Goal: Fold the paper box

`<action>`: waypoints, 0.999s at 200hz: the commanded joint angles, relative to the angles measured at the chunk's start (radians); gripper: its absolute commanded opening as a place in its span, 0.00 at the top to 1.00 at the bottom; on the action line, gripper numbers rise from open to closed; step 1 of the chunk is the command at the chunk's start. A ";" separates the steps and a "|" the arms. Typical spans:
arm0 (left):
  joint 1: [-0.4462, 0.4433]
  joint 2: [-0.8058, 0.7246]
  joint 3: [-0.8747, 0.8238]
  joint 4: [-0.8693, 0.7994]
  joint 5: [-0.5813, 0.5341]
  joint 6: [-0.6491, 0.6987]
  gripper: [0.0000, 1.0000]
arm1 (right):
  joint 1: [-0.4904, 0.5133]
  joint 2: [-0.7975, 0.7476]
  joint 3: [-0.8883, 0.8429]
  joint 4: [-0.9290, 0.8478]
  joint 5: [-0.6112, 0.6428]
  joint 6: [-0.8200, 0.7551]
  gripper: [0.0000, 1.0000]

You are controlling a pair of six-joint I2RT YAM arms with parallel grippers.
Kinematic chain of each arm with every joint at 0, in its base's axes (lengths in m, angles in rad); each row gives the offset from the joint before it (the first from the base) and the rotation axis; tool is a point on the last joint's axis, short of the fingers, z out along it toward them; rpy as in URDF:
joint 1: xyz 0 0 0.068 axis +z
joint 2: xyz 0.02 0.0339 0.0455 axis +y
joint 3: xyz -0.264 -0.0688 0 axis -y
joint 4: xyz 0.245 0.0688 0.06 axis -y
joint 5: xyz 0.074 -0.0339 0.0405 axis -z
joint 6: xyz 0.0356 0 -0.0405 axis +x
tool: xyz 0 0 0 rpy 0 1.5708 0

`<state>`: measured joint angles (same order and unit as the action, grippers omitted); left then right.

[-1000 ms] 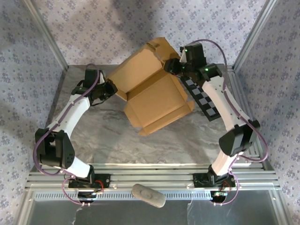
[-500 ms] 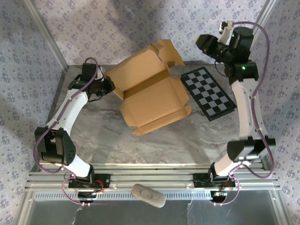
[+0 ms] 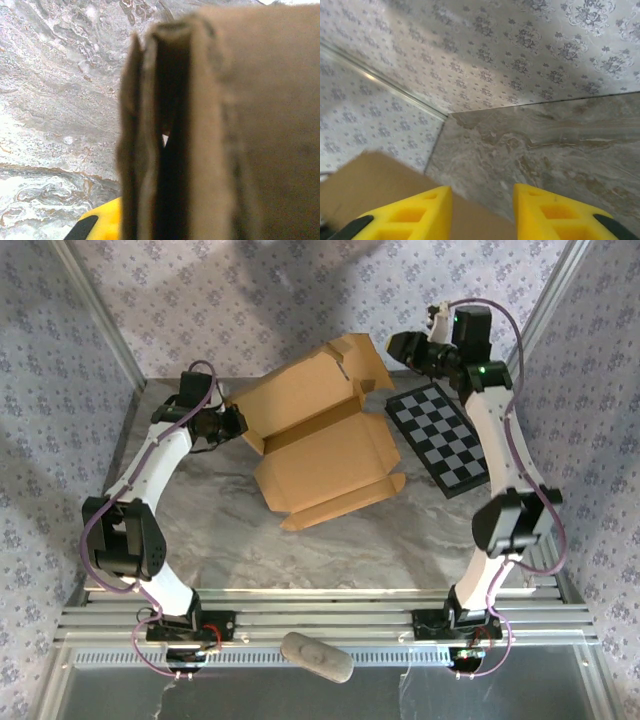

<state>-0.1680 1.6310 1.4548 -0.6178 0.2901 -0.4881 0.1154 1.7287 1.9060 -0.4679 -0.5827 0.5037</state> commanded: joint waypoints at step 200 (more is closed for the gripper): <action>-0.016 0.022 0.118 -0.054 -0.006 0.058 1.00 | 0.297 -0.064 -0.150 0.220 0.764 -0.918 0.92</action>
<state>-0.1738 1.6516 1.5326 -0.6621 0.2760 -0.4297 0.4000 1.6928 1.7363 -0.2970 0.0299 -0.3866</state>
